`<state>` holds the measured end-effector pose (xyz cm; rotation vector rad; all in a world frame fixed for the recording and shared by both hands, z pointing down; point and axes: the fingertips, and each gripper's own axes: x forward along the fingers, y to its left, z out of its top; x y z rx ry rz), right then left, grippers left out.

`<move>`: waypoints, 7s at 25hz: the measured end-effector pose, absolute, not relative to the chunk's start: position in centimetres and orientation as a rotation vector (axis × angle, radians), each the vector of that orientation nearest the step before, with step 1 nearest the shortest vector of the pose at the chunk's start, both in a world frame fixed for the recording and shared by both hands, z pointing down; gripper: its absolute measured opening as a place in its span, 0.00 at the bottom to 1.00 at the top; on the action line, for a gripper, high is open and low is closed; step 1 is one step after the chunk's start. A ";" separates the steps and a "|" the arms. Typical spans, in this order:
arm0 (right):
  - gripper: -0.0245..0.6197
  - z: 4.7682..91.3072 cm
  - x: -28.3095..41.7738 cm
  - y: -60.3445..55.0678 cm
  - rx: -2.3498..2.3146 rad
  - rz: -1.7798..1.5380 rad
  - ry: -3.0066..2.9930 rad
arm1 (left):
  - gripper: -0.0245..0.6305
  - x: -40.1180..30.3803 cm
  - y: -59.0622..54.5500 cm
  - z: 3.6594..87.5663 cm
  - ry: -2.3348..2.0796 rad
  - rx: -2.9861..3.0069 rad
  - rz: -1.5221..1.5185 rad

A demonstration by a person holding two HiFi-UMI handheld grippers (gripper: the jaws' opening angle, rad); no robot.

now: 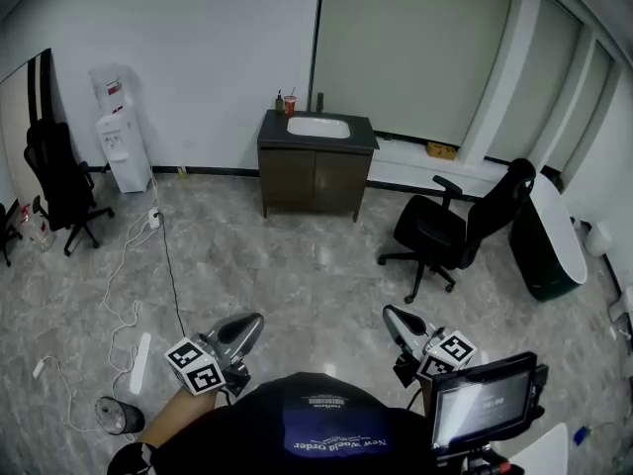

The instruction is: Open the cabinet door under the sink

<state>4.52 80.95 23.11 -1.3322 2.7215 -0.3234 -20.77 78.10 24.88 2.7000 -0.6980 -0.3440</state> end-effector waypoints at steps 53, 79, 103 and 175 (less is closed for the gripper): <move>0.04 24.4 2.8 59.6 -1.076 -0.386 2.838 | 0.04 -21.8 60.9 25.7 -0.881 2.629 -0.352; 0.04 24.5 6.4 38.0 -1.304 -0.372 2.749 | 0.04 -16.8 35.2 26.0 -0.600 2.674 -0.313; 0.04 25.7 10.1 9.8 -1.098 -0.426 2.856 | 0.04 -12.7 10.6 26.4 -0.799 2.631 -0.307; 0.04 54.6 18.5 -32.8 -1.032 -0.876 2.918 | 0.52 6.4 -36.0 69.4 -0.758 2.735 1.261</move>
